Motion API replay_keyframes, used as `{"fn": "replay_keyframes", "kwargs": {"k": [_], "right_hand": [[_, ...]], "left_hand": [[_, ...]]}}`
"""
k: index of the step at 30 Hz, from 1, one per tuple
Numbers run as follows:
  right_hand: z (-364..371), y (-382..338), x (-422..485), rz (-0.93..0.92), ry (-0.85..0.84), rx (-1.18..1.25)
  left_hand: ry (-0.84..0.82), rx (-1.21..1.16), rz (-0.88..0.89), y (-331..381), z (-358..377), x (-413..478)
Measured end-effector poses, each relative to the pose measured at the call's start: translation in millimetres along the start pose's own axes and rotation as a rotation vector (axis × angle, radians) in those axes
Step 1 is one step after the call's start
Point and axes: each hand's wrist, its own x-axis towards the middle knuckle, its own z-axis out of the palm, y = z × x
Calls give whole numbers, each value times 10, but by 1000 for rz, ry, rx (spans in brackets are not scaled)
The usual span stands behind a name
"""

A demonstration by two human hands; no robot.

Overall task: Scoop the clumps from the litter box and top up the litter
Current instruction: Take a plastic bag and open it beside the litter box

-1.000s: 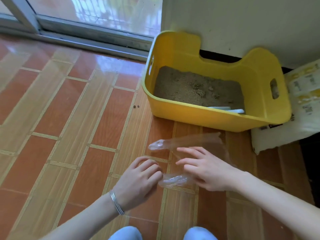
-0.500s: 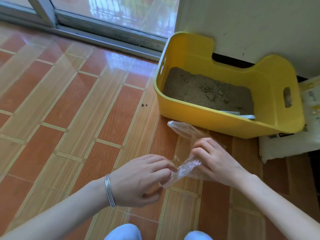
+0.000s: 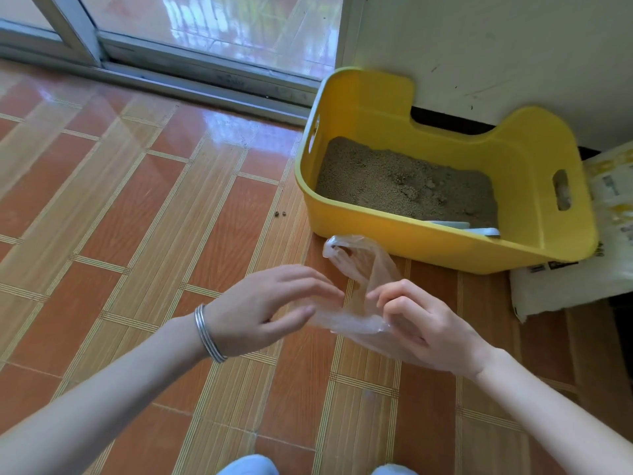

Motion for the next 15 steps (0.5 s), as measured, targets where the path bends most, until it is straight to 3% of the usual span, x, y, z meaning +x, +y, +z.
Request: {"fn": "replay_keyframes", "kwargs": {"k": [2, 7, 15], "right_hand": [[4, 15, -16, -14, 23, 12], [4, 16, -10, -50, 24, 38], [13, 29, -18, -31, 28, 11]], "left_hand": [[-8, -240, -123, 1, 9, 13], [-269, -8, -85, -17, 152, 12], [-329, 177, 18, -12, 540, 48]]}}
